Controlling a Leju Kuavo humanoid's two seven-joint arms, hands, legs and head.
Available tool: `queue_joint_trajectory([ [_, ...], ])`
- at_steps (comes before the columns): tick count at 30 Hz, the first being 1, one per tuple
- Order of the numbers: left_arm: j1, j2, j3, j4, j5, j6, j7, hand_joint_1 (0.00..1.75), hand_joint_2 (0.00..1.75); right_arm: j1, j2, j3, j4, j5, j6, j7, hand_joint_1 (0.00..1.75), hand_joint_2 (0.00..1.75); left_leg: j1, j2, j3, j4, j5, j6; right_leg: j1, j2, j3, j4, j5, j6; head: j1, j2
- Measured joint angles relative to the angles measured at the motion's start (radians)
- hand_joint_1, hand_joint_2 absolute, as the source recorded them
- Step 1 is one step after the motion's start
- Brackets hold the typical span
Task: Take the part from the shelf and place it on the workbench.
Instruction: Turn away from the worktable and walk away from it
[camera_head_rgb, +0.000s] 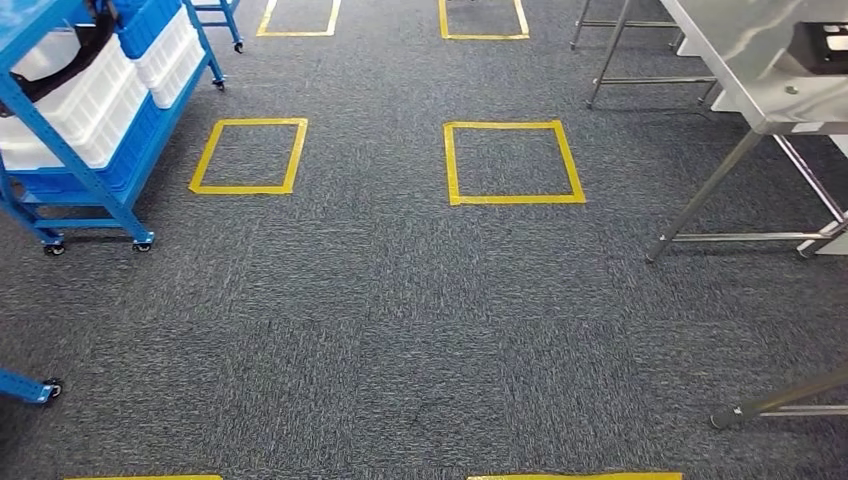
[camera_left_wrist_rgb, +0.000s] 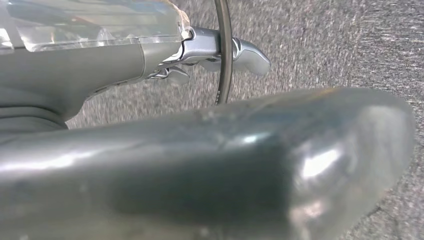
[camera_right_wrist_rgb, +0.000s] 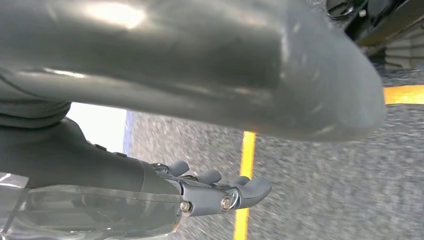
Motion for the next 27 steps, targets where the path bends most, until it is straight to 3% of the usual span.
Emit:
queue_joint_trajectory([
  [2, -0.001, 0.000, 0.000, 0.000, -0.001, 0.002, 0.003, 0.00, 0.00, -0.003, 0.000, 0.002, 0.005, 0.000, -0.007, 0.001, 0.00, 0.00, 0.001, -0.024, -0.006, 0.008, -0.003, -0.013, -0.002, 0.043, 0.028, -0.071, 0.026, -0.003, 0.000, 0.000],
  [3, 0.000, 0.001, 0.001, 0.000, -0.002, 0.006, 0.005, 0.00, 0.00, -0.005, 0.000, 0.002, 0.009, 0.003, -0.013, 0.001, 0.00, 0.00, 0.001, -0.036, -0.011, 0.008, -0.003, -0.020, 0.001, 0.047, 0.029, -0.074, 0.023, -0.005, 0.000, 0.000],
  [5, 0.001, 0.004, 0.002, 0.005, -0.002, 0.021, 0.011, 0.00, 0.00, -0.014, 0.000, 0.002, 0.022, 0.017, -0.025, -0.008, 0.00, 0.00, 0.005, -0.046, -0.017, 0.010, -0.001, -0.033, 0.002, 0.020, 0.032, -0.081, 0.028, -0.018, 0.000, 0.000],
  [7, 0.002, 0.013, 0.003, 0.023, -0.003, 0.044, 0.014, 0.00, 0.00, -0.029, -0.002, -0.004, 0.044, 0.042, -0.035, -0.029, 0.00, 0.00, 0.004, 0.001, -0.038, 0.054, -0.030, -0.042, 0.001, -0.009, 0.037, -0.092, 0.033, -0.033, -0.001, 0.000],
  [9, -0.001, 0.024, 0.003, 0.048, -0.003, 0.064, 0.015, 0.00, 0.00, -0.043, -0.004, -0.019, 0.074, 0.068, -0.039, -0.050, 0.00, 0.00, 0.004, 0.060, -0.093, 0.168, -0.093, -0.050, 0.006, -0.040, 0.039, -0.096, 0.034, -0.043, -0.002, 0.000],
  [11, -0.004, 0.035, 0.003, 0.071, -0.003, 0.075, 0.015, 0.00, 0.00, -0.057, -0.007, -0.037, 0.105, 0.086, -0.039, -0.064, 0.00, 0.00, 0.007, 0.073, -0.144, 0.273, -0.134, -0.057, 0.010, -0.075, 0.039, -0.096, 0.032, -0.045, -0.002, 0.000],
  [12, -0.004, 0.040, 0.003, 0.082, -0.003, 0.079, 0.015, 0.00, 0.00, -0.065, -0.009, -0.045, 0.118, 0.092, -0.039, -0.068, 0.00, 0.00, 0.008, 0.076, -0.146, 0.279, -0.126, -0.058, 0.011, -0.091, 0.039, -0.096, 0.030, -0.045, -0.002, 0.000],
  [14, -0.003, 0.051, 0.003, 0.099, -0.003, 0.084, 0.015, 0.00, 0.00, -0.079, -0.010, -0.058, 0.140, 0.101, -0.038, -0.073, 0.00, 0.00, 0.008, 0.096, -0.092, 0.183, -0.067, -0.056, 0.013, -0.120, 0.044, -0.096, 0.026, -0.042, -0.002, 0.000],
  [15, -0.003, 0.056, 0.003, 0.107, -0.003, 0.087, 0.015, 0.00, 0.00, -0.086, -0.010, -0.064, 0.149, 0.105, -0.038, -0.075, 0.00, 0.00, 0.006, 0.123, -0.054, 0.110, -0.039, -0.052, 0.014, -0.132, 0.047, -0.095, 0.023, -0.038, -0.002, 0.000],
  [17, -0.007, 0.063, 0.003, 0.119, -0.003, 0.090, 0.015, 0.00, 0.00, -0.097, -0.010, -0.076, 0.166, 0.116, -0.038, -0.080, 0.00, 0.00, -0.001, 0.158, -0.007, 0.018, -0.012, -0.039, 0.018, -0.153, 0.054, -0.095, 0.017, -0.029, -0.002, 0.000],
  [18, -0.008, 0.066, 0.003, 0.125, -0.003, 0.091, 0.015, 0.00, 0.00, -0.103, -0.010, -0.082, 0.173, 0.122, -0.038, -0.082, 0.00, 0.00, -0.005, 0.161, -0.002, 0.005, -0.012, -0.033, 0.019, -0.163, 0.057, -0.095, 0.015, -0.024, -0.001, 0.000],
  [20, -0.006, 0.070, 0.003, 0.135, -0.003, 0.095, 0.015, 0.00, 0.00, -0.117, -0.010, -0.093, 0.185, 0.133, -0.038, -0.086, 0.00, 0.00, -0.004, 0.138, -0.002, -0.001, -0.006, -0.021, 0.018, -0.176, 0.064, -0.097, 0.012, -0.014, -0.002, 0.000],
  [22, -0.004, 0.072, 0.004, 0.144, -0.003, 0.102, 0.015, 0.00, 0.00, -0.126, -0.010, -0.104, 0.195, 0.143, -0.038, -0.092, 0.00, 0.00, 0.001, 0.117, 0.005, -0.014, 0.004, -0.008, 0.014, -0.136, 0.058, -0.070, -0.011, -0.005, -0.001, 0.000],
  [24, -0.009, 0.073, 0.004, 0.153, -0.003, 0.107, 0.015, 0.00, 0.00, -0.130, -0.008, -0.116, 0.207, 0.153, -0.037, -0.100, 0.00, 0.00, 0.002, 0.097, 0.006, -0.019, 0.009, 0.002, 0.011, -0.074, 0.009, 0.031, -0.068, 0.000, -0.001, 0.000],
  [26, -0.015, 0.076, 0.004, 0.160, -0.002, 0.113, 0.015, 0.00, 0.00, -0.133, -0.007, -0.131, 0.221, 0.167, -0.034, -0.108, 0.00, 0.00, 0.000, 0.070, 0.004, -0.018, 0.010, 0.006, 0.009, -0.054, -0.055, 0.149, -0.112, 0.002, -0.001, 0.000],
  [27, -0.015, 0.077, 0.004, 0.163, -0.002, 0.116, 0.015, 0.00, 0.00, -0.135, -0.007, -0.139, 0.226, 0.175, -0.032, -0.112, 0.00, 0.00, 0.000, 0.055, 0.005, -0.018, 0.010, 0.006, 0.008, -0.052, -0.069, 0.170, -0.107, 0.003, -0.001, 0.000],
])
